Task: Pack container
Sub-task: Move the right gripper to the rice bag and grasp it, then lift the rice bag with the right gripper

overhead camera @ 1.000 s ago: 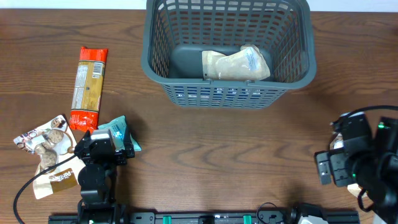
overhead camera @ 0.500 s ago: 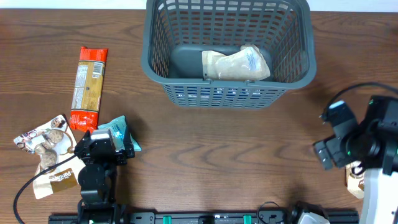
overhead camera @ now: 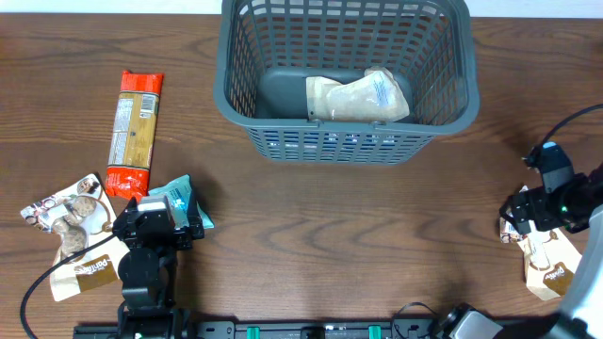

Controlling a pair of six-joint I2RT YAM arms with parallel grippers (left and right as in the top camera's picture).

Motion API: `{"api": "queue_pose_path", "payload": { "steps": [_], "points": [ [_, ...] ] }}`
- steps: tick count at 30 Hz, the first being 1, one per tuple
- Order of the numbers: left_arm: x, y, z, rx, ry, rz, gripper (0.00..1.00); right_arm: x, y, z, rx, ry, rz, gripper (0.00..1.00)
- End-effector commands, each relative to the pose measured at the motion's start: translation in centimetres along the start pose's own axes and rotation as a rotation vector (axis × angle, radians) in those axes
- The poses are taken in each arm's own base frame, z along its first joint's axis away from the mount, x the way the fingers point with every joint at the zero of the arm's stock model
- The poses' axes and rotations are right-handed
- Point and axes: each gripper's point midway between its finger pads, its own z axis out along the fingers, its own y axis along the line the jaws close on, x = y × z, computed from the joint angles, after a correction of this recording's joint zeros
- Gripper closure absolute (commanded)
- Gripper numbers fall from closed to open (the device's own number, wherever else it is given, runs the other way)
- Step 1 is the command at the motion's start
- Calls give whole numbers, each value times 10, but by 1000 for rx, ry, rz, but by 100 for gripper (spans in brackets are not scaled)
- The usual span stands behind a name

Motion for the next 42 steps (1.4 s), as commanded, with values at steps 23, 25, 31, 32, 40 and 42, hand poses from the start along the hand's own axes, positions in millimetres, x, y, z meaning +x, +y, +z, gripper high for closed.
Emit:
{"api": "queue_pose_path", "payload": {
  "steps": [23,25,31,32,40,42],
  "points": [
    [13,5,1,-30,36,13,1,49,-36,62,-138,102,34,7],
    [13,7,1,-43,37,13,2,55,-34,66,-143,119,40,6],
    [13,13,1,-78,37,14,1,81,-27,87,-149,191,42,2],
    [13,13,1,-78,37,14,1,85,-28,90,-141,205,40,2],
    [13,14,1,-79,37,14,1,96,-47,101,-62,251,31,1],
    [13,15,1,-90,37,14,1,105,-48,104,-67,286,21,1]
  ]
}}
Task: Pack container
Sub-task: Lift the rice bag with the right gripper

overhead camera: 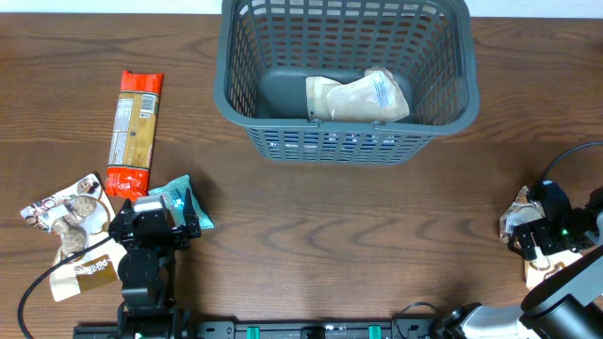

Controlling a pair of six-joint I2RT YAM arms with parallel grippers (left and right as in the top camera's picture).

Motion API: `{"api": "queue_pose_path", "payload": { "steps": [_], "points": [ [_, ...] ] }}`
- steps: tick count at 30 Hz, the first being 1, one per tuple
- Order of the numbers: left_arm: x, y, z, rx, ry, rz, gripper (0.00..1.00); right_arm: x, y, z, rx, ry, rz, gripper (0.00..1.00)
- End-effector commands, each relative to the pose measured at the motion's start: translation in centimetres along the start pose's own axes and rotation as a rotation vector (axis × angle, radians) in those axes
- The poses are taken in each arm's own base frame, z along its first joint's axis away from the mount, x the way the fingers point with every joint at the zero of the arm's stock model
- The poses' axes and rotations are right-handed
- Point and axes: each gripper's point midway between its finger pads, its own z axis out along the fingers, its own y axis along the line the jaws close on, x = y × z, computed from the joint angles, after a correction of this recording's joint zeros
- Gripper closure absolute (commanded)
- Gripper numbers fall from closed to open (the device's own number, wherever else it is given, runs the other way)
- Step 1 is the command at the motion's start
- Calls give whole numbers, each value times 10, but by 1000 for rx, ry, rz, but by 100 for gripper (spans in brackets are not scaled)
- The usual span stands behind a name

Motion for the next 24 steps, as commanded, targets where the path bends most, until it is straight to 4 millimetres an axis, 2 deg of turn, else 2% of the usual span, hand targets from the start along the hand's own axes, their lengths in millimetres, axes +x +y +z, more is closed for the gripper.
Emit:
{"api": "queue_pose_path", "payload": {
  "steps": [1,9,15,24],
  "points": [
    [14,7,1,-43,41,19,1,18,-5,12,-15,77,-6,1],
    [14,7,1,-43,40,20,1,12,-20,18,34,75,-21,1],
    [14,7,1,-43,40,20,1,3,-39,20,111,42,-23,1],
    [14,7,1,-43,40,20,1,-12,-45,24,119,-30,-29,1]
  ]
}}
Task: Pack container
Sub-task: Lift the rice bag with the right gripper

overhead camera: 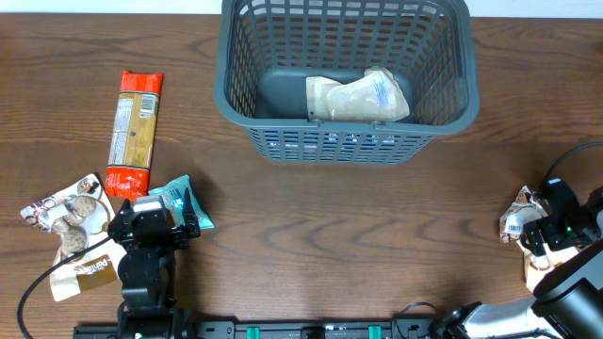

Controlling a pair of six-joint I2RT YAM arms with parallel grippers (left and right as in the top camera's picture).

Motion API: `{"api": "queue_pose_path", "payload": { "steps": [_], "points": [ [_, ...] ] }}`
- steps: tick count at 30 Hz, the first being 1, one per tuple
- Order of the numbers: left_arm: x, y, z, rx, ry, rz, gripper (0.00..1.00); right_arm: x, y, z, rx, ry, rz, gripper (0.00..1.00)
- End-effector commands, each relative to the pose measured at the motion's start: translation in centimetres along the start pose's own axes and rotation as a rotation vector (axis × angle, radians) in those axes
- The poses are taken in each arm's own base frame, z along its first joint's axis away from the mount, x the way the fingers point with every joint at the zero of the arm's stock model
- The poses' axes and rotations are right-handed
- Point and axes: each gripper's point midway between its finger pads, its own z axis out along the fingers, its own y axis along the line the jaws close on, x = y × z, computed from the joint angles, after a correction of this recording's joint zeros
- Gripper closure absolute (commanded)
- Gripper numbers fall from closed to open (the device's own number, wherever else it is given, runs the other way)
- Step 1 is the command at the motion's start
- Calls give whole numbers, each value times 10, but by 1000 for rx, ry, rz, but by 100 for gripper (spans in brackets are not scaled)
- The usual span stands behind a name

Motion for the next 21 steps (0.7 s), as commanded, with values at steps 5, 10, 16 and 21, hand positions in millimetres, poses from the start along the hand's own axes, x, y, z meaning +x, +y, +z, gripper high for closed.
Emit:
{"api": "queue_pose_path", "payload": {
  "steps": [5,10,16,21],
  "points": [
    [14,6,1,-33,40,20,1,-17,-4,3,10,-60,-42,1],
    [14,6,1,-33,40,20,1,-26,-2,8,-9,-100,-46,1],
    [13,6,1,-33,37,19,1,-31,15,26,-95,-111,-44,6],
    [7,6,1,-33,14,15,1,-30,25,42,-147,-86,-38,14]
  ]
}}
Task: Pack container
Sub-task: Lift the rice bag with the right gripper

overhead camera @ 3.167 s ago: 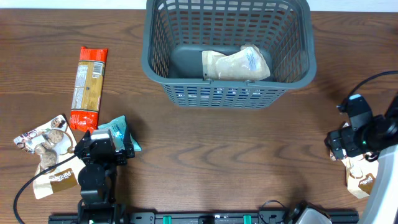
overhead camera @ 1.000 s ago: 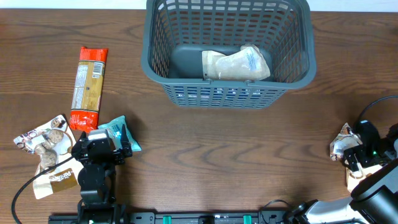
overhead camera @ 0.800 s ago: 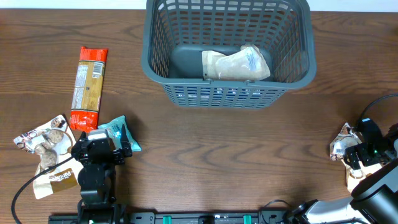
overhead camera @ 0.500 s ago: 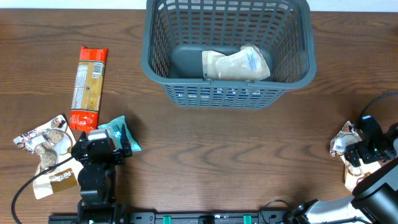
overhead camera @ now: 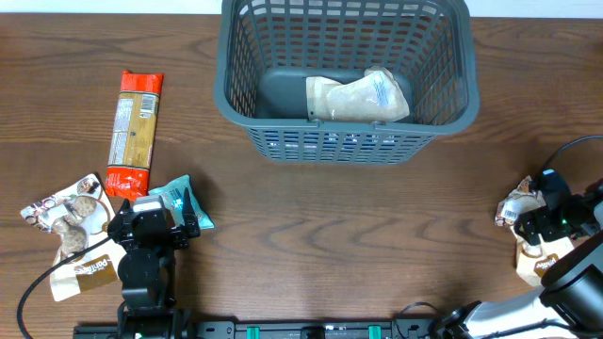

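A grey slatted basket stands at the back centre with a tan pouch lying inside. At the right edge my right gripper sits low on a brown and white snack pouch. It looks shut on the pouch's upper end, and the pouch's lower end shows below the arm. At the front left my left gripper rests at a teal packet. Its fingers are hidden under the wrist. An orange and red package and another snack pouch lie to the left.
The brown table's front edge carries a black rail with the arm bases. A cable loops by the left arm. The basket's walls stand tall between the two sides.
My right gripper has shifted a little up and to the left, and the snack pouch's upper end has moved with it. The left arm and the other items are unchanged.
My right gripper was first above the snack pouch at the right edge. Then it stood lower, on the pouch, and stayed there. Now the pouch's top has moved up-left with the gripper. The left arm settled slightly after the first moment, then stayed still by the teal packet.
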Controlling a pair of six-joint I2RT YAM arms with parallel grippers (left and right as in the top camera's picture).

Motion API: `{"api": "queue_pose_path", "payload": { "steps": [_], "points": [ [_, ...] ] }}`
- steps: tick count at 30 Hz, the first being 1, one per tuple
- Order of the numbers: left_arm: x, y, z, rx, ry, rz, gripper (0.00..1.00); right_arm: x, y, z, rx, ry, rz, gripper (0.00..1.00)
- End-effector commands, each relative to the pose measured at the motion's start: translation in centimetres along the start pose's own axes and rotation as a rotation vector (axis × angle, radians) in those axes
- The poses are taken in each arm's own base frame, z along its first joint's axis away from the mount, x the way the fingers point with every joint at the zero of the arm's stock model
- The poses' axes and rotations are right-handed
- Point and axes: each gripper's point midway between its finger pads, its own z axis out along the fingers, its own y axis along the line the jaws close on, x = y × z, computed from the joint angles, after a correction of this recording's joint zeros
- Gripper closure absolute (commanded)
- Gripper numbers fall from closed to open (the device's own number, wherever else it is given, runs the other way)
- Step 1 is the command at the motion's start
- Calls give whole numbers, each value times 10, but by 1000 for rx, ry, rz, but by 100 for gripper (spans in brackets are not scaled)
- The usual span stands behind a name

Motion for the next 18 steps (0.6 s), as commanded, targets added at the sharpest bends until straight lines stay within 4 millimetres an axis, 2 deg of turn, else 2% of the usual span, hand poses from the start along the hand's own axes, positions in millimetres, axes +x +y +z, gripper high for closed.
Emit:
{"api": "queue_pose_path", "payload": {
  "steps": [1,4,9,12,14,15,18],
  "points": [
    [9,5,1,-28,18,16,1,3,19,28,-85,26,1,18],
    [9,5,1,-28,19,16,1,0,20,29,-91,13,3,30],
    [9,5,1,-28,19,16,1,-10,24,28,-113,-42,5,66],
    [9,5,1,-28,19,16,2,-17,27,27,-132,-82,38,72],
    [9,5,1,-28,19,16,1,-19,27,27,-137,-90,55,92],
    [9,5,1,-28,19,16,1,-20,28,27,-140,-95,67,99],
    [9,5,1,-28,20,16,1,-29,30,25,-156,-135,83,98]
  ]
}}
